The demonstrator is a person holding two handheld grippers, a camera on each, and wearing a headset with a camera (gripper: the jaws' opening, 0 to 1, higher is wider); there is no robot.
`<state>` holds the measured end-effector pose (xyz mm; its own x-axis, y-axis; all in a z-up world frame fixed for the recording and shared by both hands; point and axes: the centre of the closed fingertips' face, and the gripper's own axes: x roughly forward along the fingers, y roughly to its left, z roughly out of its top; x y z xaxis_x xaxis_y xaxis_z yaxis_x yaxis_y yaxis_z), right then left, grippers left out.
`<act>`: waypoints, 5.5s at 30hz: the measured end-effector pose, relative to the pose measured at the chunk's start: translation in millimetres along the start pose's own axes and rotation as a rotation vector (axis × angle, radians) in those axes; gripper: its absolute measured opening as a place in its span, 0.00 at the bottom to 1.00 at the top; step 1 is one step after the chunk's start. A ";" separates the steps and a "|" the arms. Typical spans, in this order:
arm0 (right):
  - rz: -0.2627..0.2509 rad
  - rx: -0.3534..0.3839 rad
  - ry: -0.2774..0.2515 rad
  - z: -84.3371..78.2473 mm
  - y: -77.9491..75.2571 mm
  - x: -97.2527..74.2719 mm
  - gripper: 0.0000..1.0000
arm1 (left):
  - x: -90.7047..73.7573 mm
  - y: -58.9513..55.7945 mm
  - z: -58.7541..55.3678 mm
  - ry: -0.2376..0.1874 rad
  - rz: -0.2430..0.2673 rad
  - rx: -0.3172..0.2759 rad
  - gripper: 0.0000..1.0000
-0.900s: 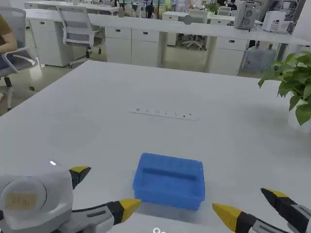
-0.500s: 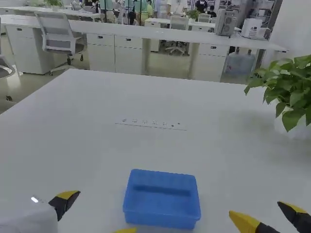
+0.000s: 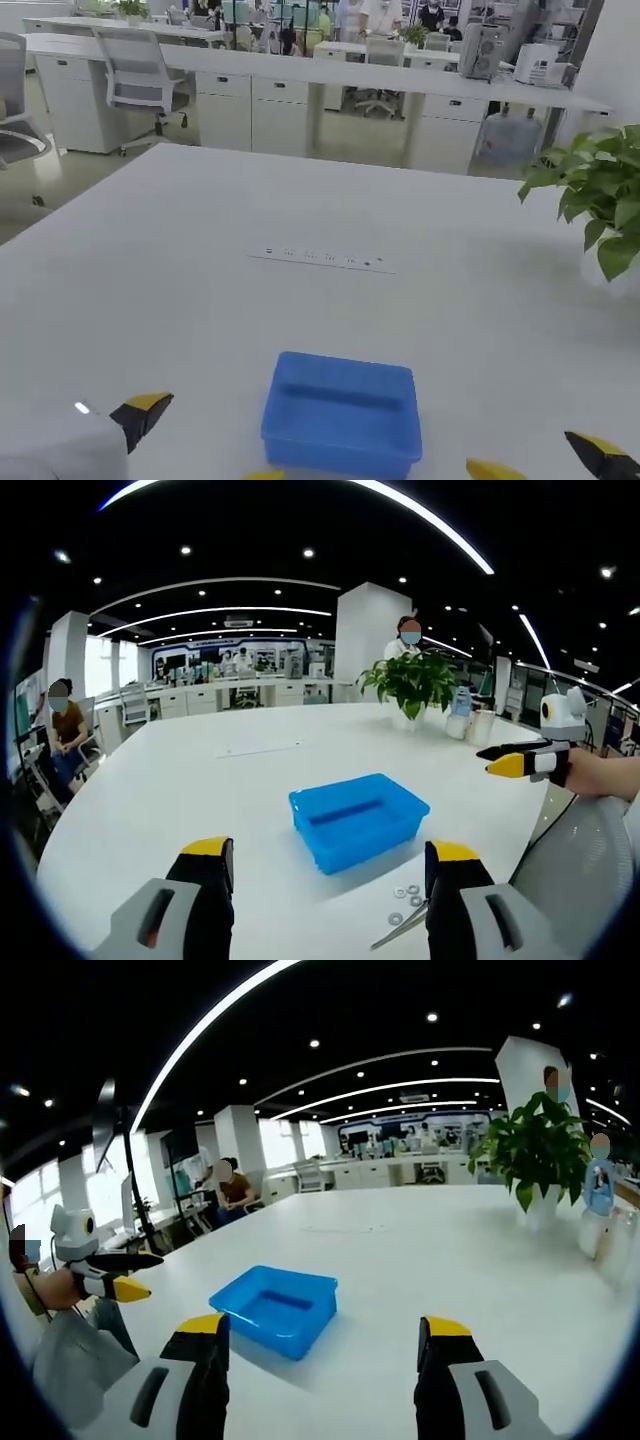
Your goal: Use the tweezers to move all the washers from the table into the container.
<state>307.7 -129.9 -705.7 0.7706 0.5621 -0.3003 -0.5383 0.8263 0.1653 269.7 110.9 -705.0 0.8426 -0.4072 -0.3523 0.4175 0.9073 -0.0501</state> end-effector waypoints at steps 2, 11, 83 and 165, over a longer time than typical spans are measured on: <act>0.007 -0.005 0.003 -0.1 2.3 0.6 0.75 | -0.1 0.2 0.2 0.000 0.001 0.001 0.79; 0.016 -0.007 0.004 -0.5 3.9 0.9 0.74 | 0.4 -0.5 -0.9 0.005 -0.004 -0.003 0.78; 0.535 -0.552 0.598 -130.2 137.9 32.1 0.15 | 11.6 -55.4 -120.3 0.617 -0.563 0.582 0.02; 0.520 -0.520 0.521 -123.6 133.4 34.3 0.00 | 8.2 -71.2 -66.4 0.375 -0.569 0.616 0.00</act>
<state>220.2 -4.6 -810.0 0.2021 0.6692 -0.7151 -0.9597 0.2810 -0.0083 224.2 49.9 -766.5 0.3341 -0.6169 -0.7126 0.9336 0.3208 0.1600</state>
